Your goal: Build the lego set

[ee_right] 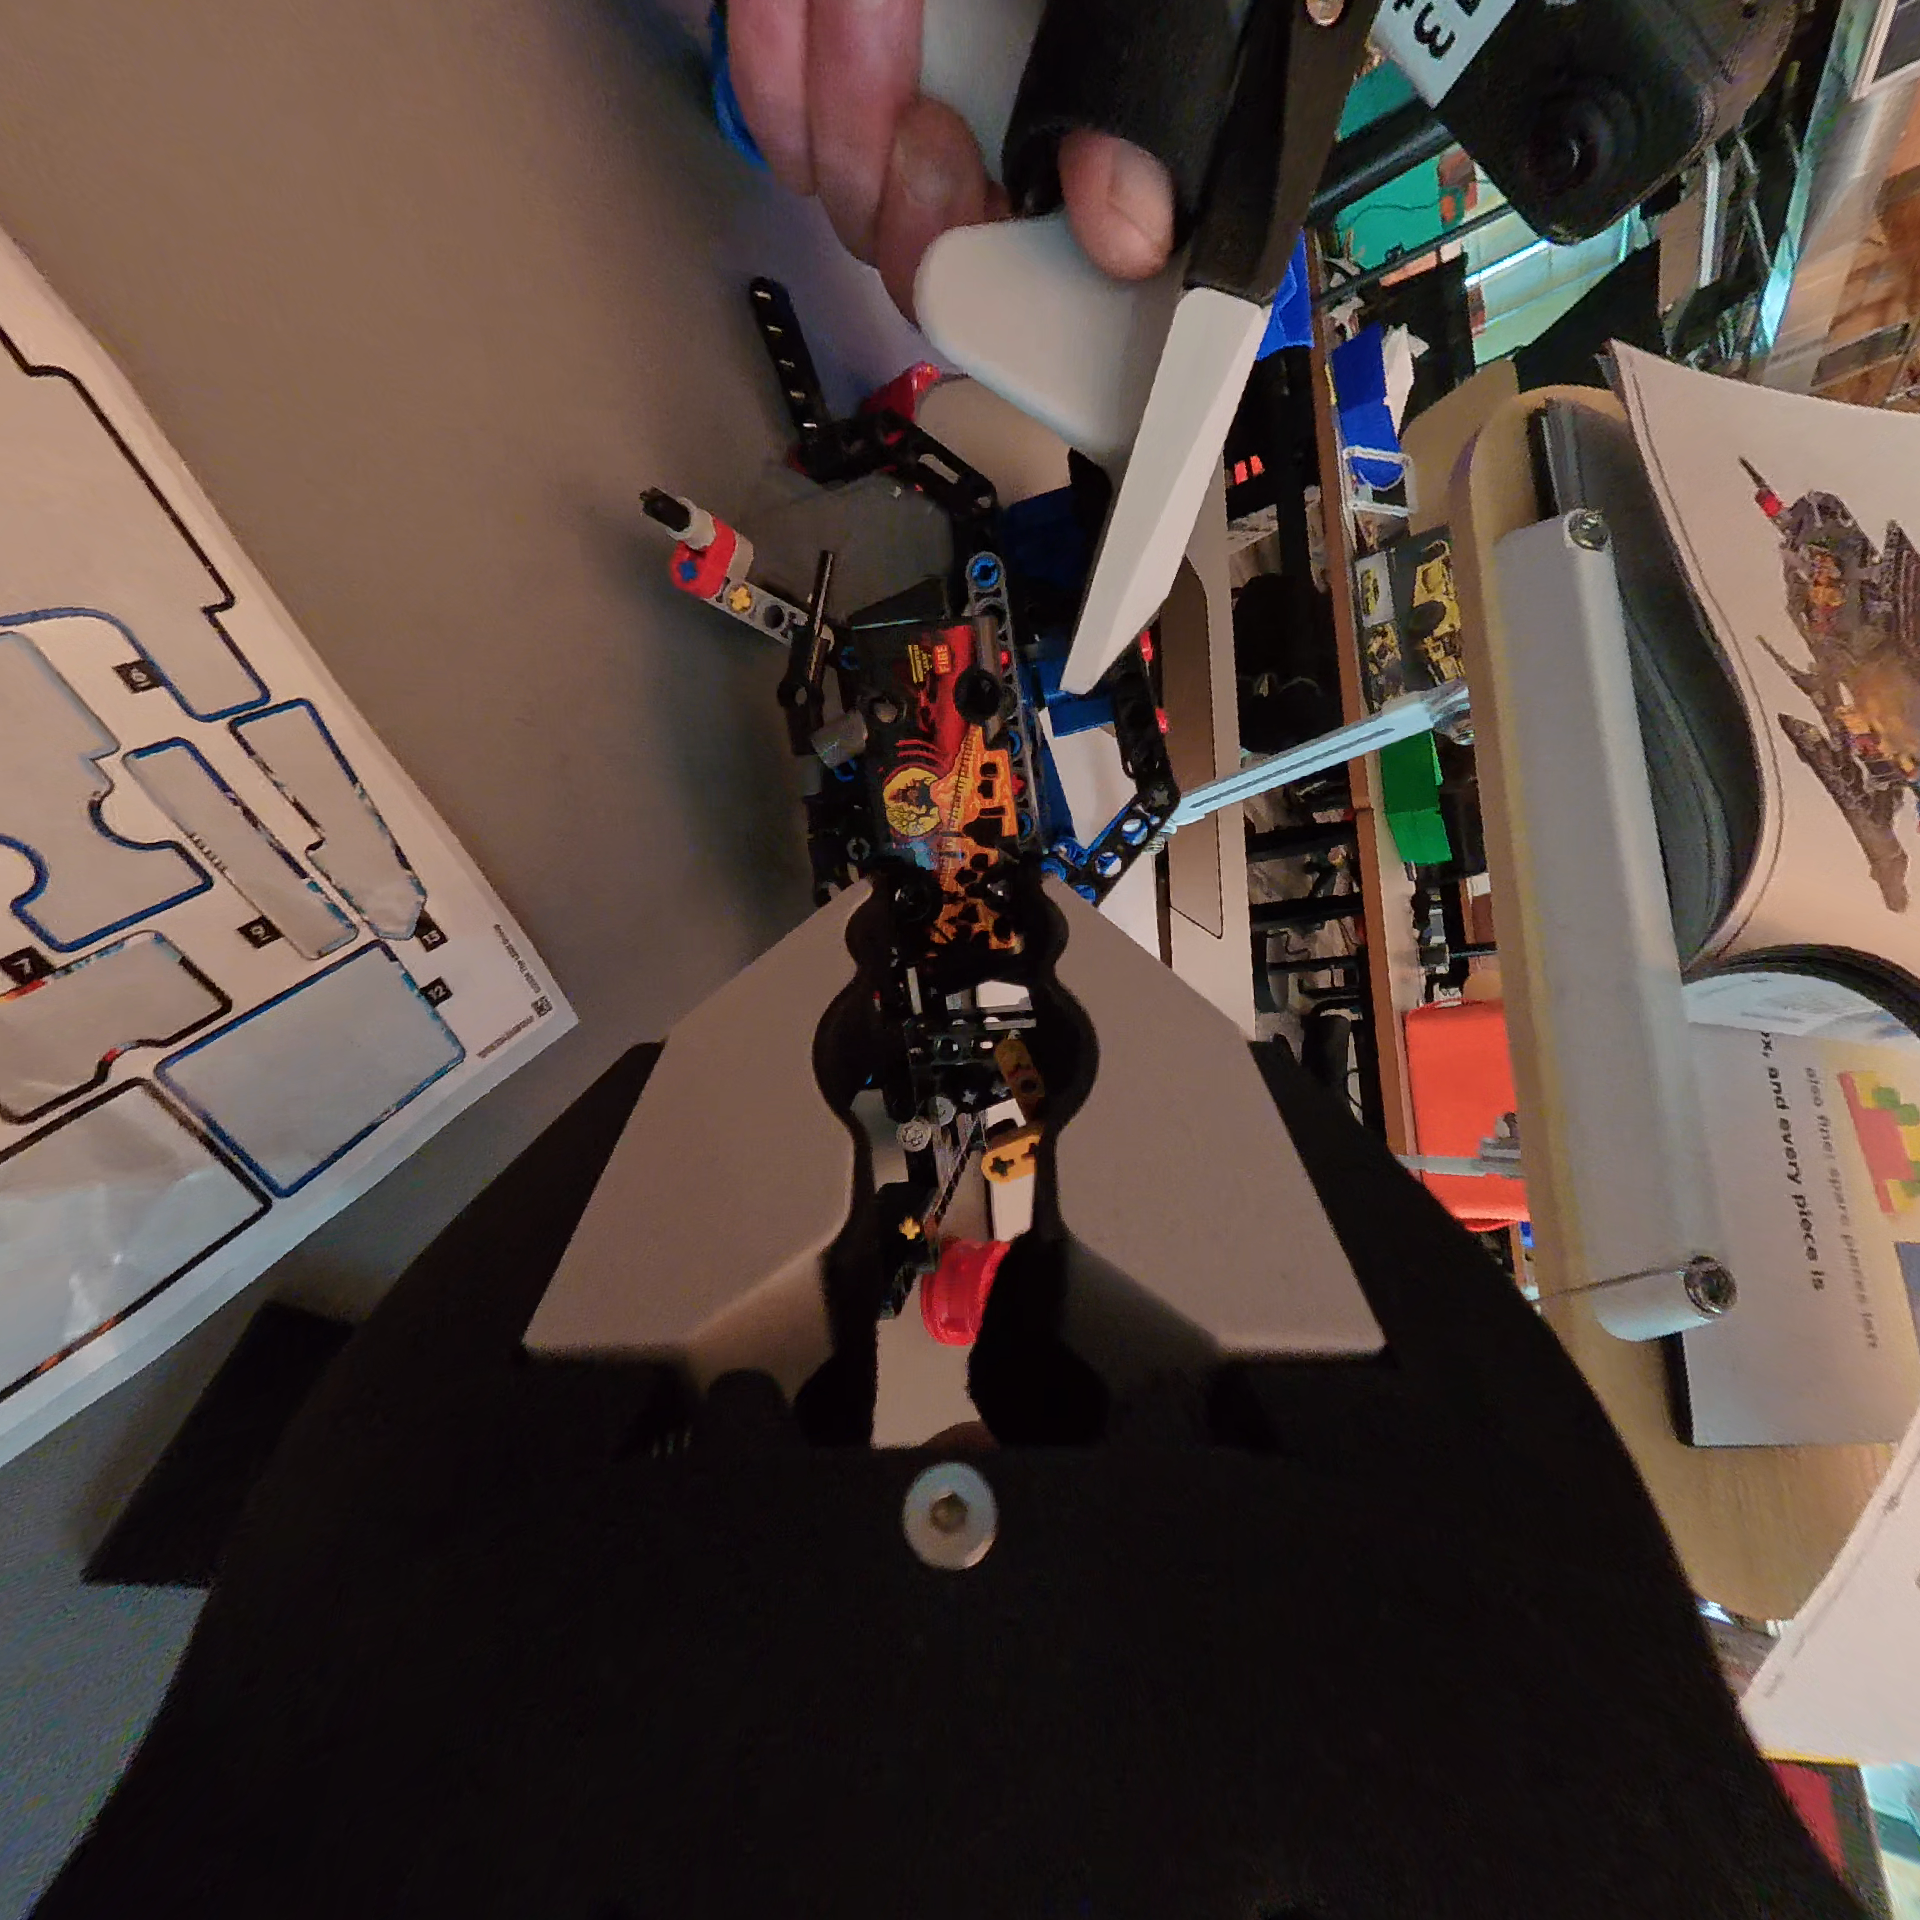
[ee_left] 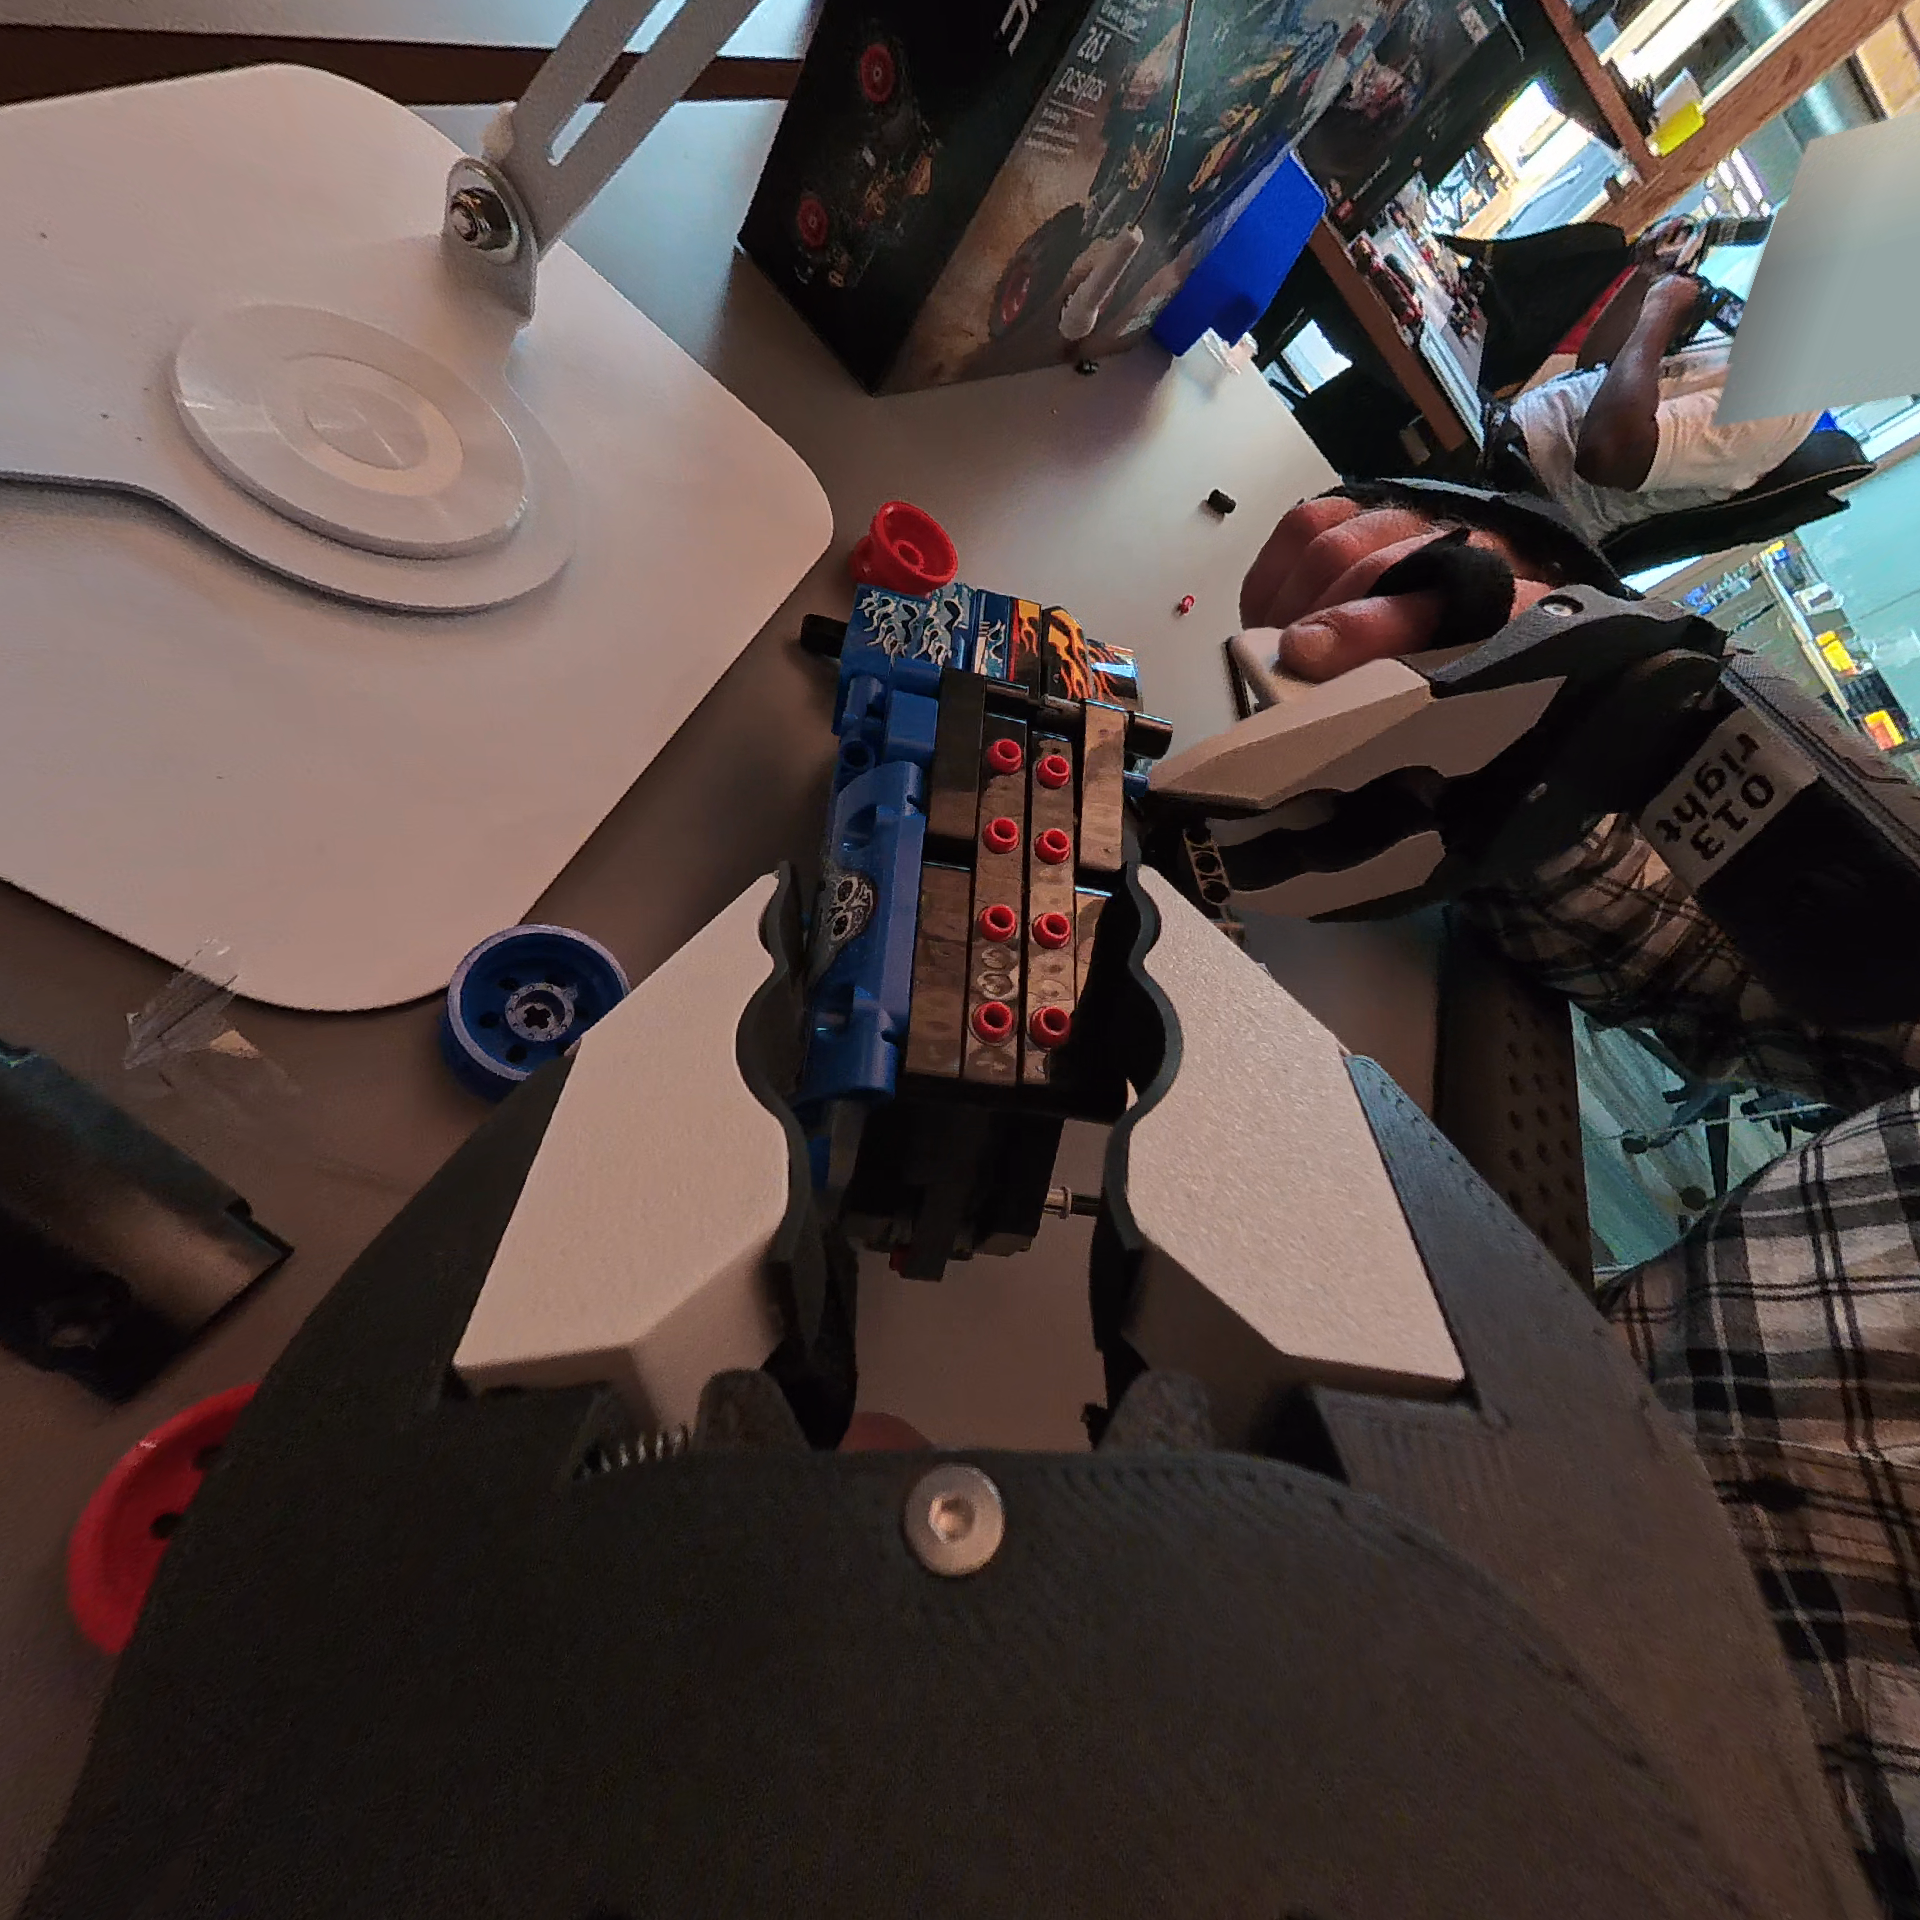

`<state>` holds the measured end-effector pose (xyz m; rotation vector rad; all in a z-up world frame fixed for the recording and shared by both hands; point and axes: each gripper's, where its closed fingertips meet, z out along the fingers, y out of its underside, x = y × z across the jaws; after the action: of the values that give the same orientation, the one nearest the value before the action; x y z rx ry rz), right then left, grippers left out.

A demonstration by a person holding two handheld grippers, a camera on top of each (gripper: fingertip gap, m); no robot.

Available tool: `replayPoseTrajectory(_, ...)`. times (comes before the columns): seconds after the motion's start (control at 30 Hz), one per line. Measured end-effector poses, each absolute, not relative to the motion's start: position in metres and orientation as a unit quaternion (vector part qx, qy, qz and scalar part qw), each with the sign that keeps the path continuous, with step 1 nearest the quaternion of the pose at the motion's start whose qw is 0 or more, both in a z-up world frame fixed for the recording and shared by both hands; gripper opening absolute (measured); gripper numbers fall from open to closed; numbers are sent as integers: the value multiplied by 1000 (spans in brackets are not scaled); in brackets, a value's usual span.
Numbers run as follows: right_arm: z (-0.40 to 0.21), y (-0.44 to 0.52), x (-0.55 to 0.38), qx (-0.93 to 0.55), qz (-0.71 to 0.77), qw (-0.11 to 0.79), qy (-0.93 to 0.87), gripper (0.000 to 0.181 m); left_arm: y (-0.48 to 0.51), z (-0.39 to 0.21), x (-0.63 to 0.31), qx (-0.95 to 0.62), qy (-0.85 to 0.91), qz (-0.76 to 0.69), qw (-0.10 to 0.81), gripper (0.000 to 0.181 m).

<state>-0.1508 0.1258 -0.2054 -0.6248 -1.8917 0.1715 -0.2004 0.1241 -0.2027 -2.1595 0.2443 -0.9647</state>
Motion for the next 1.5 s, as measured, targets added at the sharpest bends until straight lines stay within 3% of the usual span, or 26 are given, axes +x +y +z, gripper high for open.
replayPoseTrajectory(0.93,-202,134,-151,-304,129,547,-769,23,124,-202,-195,-851,113,-343,382,60)
replayPoseTrajectory(1.27,-214,135,-143,-296,109,536,-783,23,131,-196,-183,-875,220,-201,382,84)
replayPoseTrajectory(1.4,-220,138,-143,-286,89,541,-786,23,128,-211,-177,-886,248,-140,365,107)
replayPoseTrajectory(1.5,-220,138,-146,-288,90,546,-782,23,133,-220,-179,-896,255,-89,354,95)
